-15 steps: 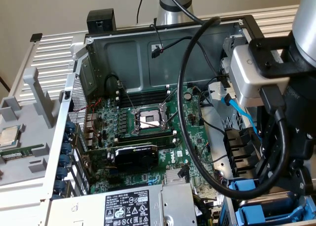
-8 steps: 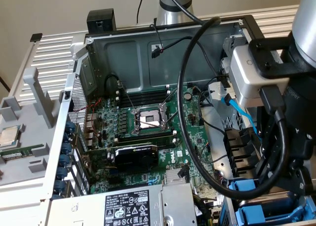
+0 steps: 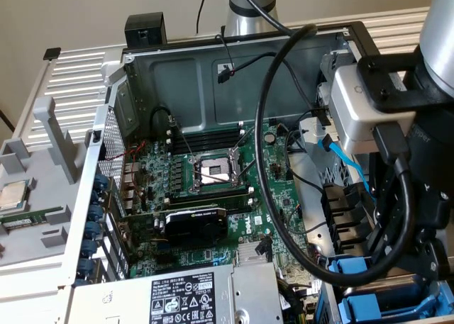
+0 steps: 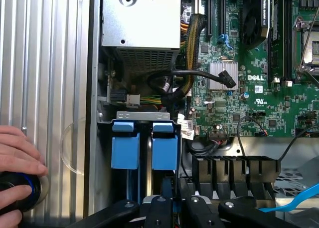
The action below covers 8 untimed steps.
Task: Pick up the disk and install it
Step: 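Insert the second disk wire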
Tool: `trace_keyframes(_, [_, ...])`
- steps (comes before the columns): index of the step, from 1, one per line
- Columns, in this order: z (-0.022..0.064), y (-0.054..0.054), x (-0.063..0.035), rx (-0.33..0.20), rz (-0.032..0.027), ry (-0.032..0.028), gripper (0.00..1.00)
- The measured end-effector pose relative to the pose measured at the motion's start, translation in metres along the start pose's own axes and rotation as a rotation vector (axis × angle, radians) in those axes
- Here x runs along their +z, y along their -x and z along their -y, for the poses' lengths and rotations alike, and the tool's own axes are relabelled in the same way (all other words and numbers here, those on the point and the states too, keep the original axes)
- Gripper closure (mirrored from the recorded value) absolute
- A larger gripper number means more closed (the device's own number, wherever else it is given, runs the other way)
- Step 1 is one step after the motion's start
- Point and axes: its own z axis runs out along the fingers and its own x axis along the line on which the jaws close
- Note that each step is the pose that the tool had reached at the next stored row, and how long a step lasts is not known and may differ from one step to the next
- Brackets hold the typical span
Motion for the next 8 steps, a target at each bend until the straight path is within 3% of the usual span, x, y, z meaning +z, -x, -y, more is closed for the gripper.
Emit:
trace_keyframes(4, [0.0001, 0.0001, 0.0003, 0.0, 0.0006, -0.0002, 0.82])
trace_keyframes(6, [0.0001, 0.0004, 0.0003, 0.0, 0.0005, 0.0, 0.7])
trace_keyframes(8, [0.0, 0.0009, 0.0001, 0.0, -0.0004, 0.0, 0.7])
